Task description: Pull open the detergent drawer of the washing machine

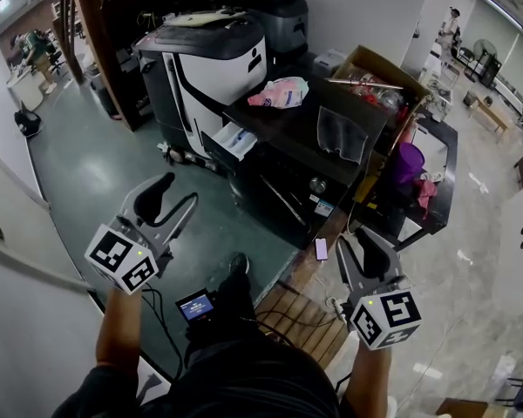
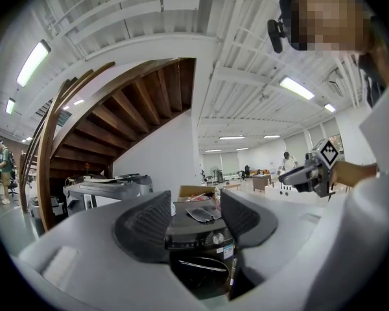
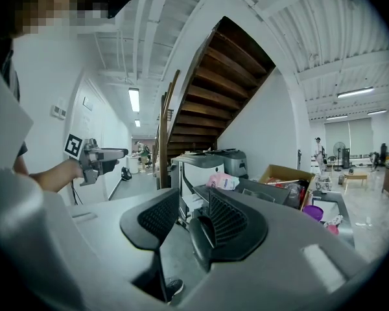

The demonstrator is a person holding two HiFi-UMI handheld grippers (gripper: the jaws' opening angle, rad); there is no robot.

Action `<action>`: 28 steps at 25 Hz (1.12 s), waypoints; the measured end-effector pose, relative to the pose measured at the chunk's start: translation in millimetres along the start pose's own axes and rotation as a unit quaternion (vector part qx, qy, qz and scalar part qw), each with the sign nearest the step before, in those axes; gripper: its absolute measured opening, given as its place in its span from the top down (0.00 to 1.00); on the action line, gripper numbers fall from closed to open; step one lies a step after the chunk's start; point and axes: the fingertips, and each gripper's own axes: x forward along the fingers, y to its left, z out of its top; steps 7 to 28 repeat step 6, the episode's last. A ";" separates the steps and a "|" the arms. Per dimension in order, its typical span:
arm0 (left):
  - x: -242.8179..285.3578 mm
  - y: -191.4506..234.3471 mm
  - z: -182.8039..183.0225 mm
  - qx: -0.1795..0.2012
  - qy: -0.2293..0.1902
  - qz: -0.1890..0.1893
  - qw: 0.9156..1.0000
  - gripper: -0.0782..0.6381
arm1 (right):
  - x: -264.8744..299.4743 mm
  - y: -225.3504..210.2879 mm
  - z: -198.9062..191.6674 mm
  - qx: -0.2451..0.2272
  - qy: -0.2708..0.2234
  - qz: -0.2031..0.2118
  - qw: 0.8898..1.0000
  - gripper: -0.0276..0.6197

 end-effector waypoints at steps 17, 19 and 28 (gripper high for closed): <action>2.6 1.8 -6.4 -0.003 0.002 -0.001 1.000 0.53 | 1.5 -0.6 -3.1 0.001 0.001 -0.002 1.000 0.73; 2.6 1.8 -6.4 -0.003 0.002 -0.001 1.000 0.53 | 1.5 -0.6 -3.1 0.001 0.001 -0.002 1.000 0.73; 2.6 1.8 -6.4 -0.003 0.002 -0.001 1.000 0.53 | 1.5 -0.6 -3.1 0.001 0.001 -0.002 1.000 0.73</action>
